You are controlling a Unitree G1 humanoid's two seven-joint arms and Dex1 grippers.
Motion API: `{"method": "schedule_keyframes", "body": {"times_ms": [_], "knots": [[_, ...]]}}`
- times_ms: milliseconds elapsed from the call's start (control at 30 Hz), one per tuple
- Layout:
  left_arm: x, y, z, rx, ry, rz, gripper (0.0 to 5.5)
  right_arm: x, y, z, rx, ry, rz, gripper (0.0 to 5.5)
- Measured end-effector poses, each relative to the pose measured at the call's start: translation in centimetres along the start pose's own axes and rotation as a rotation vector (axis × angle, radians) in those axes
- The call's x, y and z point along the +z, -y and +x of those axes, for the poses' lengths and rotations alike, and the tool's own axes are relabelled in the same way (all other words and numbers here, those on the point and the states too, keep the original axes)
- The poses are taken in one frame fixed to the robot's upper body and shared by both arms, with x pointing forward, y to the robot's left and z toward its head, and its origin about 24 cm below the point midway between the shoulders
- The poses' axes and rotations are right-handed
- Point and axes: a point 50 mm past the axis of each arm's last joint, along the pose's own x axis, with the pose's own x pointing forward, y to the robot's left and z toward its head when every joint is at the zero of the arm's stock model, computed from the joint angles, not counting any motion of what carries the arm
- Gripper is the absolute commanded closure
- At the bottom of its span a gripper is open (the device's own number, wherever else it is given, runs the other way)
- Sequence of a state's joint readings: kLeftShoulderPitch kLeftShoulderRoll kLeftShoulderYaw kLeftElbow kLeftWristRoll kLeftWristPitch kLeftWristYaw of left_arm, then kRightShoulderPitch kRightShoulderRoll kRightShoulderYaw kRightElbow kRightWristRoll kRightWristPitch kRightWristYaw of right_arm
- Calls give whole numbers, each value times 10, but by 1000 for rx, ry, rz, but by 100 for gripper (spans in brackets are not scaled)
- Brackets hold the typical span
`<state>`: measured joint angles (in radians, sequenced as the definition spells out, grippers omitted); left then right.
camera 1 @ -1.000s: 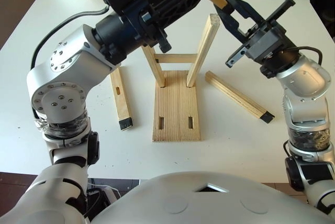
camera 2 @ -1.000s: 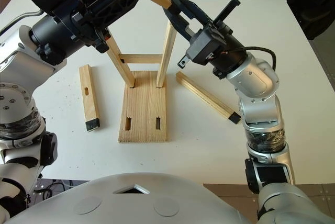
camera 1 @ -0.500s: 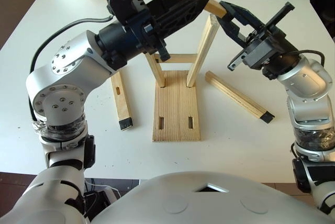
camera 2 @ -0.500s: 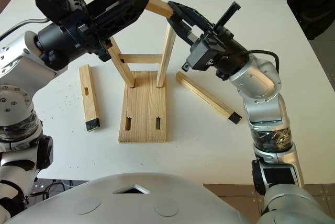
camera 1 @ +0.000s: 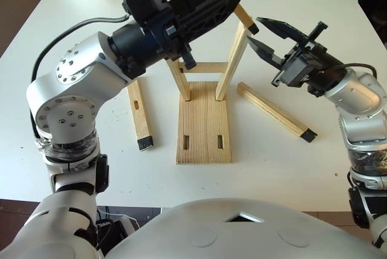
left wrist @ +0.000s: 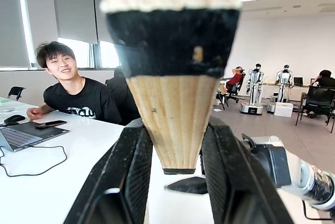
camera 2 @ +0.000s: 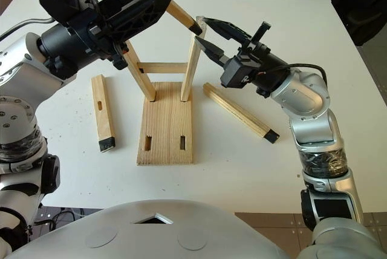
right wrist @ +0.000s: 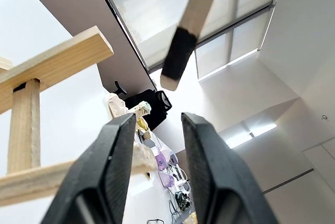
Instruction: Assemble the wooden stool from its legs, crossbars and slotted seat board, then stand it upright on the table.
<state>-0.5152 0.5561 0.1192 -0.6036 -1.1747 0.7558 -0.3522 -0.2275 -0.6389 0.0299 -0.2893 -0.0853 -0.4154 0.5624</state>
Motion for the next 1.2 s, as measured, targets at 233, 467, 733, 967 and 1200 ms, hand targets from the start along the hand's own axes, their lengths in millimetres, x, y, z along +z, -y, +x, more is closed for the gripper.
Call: {"method": "schedule_keyframes", "body": {"times_ms": [233,467,733,967,1200], "knots": [[12,2,-51,30,-149,50,421,-8,10,-25,-54,-96,25,393],[28,-16,-140,197,-427,88,421,8,44,-56,-280,-162,128,393],[-46,-57,-176,262,-634,287,421,0,58,-57,-345,-187,182,393],[-86,-64,-194,167,-668,321,421,-20,48,-50,-286,-221,234,393],[-93,-64,-202,134,-662,323,421,-30,43,-52,-276,-247,256,393]]}}
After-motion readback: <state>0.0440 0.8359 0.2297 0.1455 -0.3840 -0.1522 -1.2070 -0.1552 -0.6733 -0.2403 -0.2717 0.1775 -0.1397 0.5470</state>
